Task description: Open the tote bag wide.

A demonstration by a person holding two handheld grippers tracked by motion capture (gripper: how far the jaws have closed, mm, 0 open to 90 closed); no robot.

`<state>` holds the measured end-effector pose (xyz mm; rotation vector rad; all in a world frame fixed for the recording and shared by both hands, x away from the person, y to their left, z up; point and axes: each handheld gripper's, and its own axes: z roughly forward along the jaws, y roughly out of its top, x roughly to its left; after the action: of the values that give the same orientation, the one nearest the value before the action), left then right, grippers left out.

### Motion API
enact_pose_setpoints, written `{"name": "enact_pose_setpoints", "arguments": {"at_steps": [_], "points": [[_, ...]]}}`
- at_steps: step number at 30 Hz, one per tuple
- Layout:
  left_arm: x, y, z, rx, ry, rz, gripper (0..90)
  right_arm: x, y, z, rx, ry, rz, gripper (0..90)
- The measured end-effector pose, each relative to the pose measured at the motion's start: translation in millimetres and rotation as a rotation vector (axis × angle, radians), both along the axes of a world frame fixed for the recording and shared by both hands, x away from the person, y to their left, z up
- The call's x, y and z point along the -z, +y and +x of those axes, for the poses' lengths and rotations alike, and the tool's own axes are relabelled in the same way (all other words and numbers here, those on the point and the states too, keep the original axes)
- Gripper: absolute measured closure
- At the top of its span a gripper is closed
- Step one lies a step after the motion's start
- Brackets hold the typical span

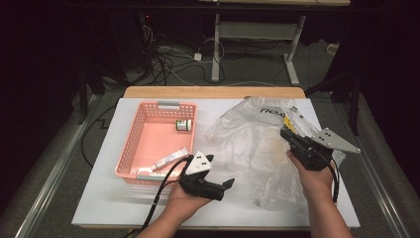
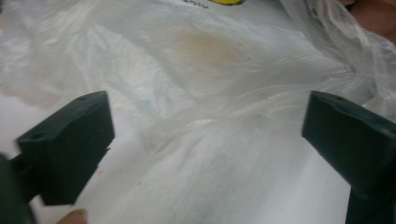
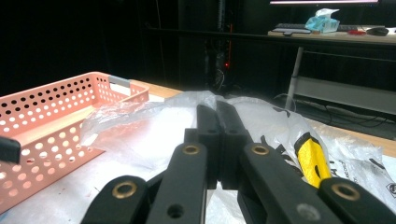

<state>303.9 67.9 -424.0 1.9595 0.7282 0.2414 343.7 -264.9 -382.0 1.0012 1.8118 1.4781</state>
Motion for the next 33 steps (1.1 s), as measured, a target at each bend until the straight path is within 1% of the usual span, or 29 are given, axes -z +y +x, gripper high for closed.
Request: {"name": "enact_pose_setpoints", "arguments": {"at_steps": [2, 6, 8, 10, 13, 15, 16, 19, 22, 23, 25, 28, 30, 32, 33], "points": [[-2.0, 9.3, -0.2, -0.019, 0.001, 0.001, 0.0, -0.1, -0.5, 0.4, -0.002, -0.003, -0.003, 90.0], [-7.3, 28.9, -3.1, -0.061, -0.02, 0.006, 0.0, 0.8, -1.2, 1.0, -0.003, -0.002, 0.0, 90.0], [-9.7, 39.2, -4.0, -0.086, -0.03, 0.002, 0.0, 1.8, -1.5, 1.9, -0.006, 0.0, -0.002, 90.0], [-11.6, 49.9, -3.7, -0.11, -0.031, -0.006, 0.0, 2.4, -1.9, 2.2, -0.006, 0.001, -0.002, 90.0], [-14.3, 67.3, -2.2, -0.153, -0.032, -0.023, 0.0, 2.7, -2.3, 2.4, -0.005, 0.003, -0.003, 90.0], [-16.2, 80.6, -1.2, -0.194, -0.043, -0.018, 0.0, 3.1, -2.8, 2.4, -0.004, 0.005, 0.0, 90.0], [-16.5, 85.1, -0.6, -0.205, -0.044, -0.016, 0.0, 3.3, -3.2, 2.4, -0.003, 0.007, 0.001, 90.0], [-16.7, 102.3, 1.4, -0.25, -0.046, 0.0, 0.0, 3.8, -4.0, 2.6, -0.001, 0.01, 0.003, 90.0], [-15.1, 118.0, 3.7, -0.291, -0.038, -0.003, 0.0, 4.5, -4.5, 2.9, 0.0, 0.013, 0.003, 90.0], [-15.0, 123.0, 4.2, -0.305, -0.04, 0.004, 0.0, 4.6, -4.6, 2.9, 0.0, 0.013, 0.003, 90.0], [-14.9, 134.2, 5.2, -0.334, -0.036, -0.003, 0.0, 4.7, -4.8, 3.0, -0.001, 0.012, 0.001, 90.0], [-14.0, 145.9, 6.1, -0.372, -0.042, 0.006, 0.0, 4.9, -5.2, 2.8, -0.002, 0.011, -0.003, 90.0], [-12.3, 153.7, 7.1, -0.394, -0.035, -0.001, 0.0, 5.4, -5.3, 3.0, -0.004, 0.01, -0.004, 90.0], [-11.0, 159.3, 8.0, -0.406, -0.027, -0.001, 0.0, 5.7, -5.3, 2.8, -0.004, 0.016, -0.001, 90.0], [-10.3, 161.4, 8.2, -0.411, -0.026, -0.002, 0.0, 5.7, -5.6, 3.0, -0.005, 0.012, -0.004, 90.0]]}}
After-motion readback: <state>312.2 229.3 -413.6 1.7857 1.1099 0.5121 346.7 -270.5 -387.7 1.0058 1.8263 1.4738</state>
